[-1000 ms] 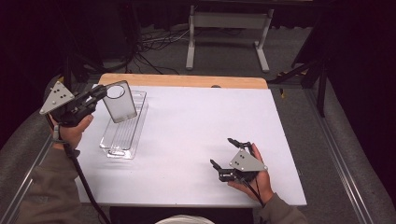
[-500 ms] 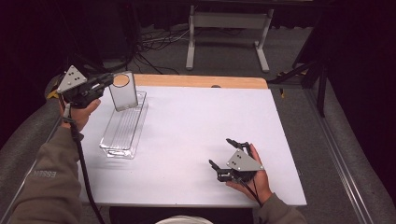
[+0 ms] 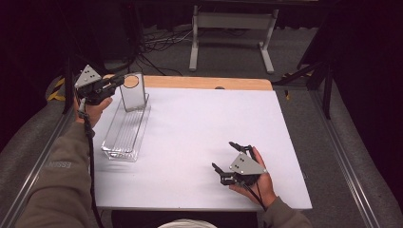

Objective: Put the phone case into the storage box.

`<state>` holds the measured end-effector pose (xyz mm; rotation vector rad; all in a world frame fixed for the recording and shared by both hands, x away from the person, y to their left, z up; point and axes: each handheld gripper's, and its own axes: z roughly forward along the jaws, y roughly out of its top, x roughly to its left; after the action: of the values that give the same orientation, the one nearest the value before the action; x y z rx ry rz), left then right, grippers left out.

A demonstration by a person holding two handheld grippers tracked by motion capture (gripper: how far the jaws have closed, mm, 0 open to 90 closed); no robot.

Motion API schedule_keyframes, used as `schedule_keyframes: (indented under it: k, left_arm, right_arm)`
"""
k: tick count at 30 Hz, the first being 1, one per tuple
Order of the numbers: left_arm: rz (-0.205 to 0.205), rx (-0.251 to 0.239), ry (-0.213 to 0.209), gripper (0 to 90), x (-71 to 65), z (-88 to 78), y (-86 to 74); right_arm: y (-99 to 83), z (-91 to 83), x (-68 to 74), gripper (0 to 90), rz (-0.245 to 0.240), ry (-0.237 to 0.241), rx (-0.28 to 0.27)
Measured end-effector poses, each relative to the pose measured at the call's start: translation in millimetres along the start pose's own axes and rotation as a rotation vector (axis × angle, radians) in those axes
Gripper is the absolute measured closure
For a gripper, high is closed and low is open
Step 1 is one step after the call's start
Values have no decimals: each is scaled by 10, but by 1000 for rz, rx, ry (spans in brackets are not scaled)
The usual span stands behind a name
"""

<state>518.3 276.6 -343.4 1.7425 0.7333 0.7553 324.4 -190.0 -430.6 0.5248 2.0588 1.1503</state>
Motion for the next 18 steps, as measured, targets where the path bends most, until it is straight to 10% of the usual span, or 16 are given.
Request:
schedule_keyframes:
  k: [18]
  left_arm:
    - [0,53,5,798,45,307,-193]
  right_arm:
    - [-19,42,36,143,-18,24,27]
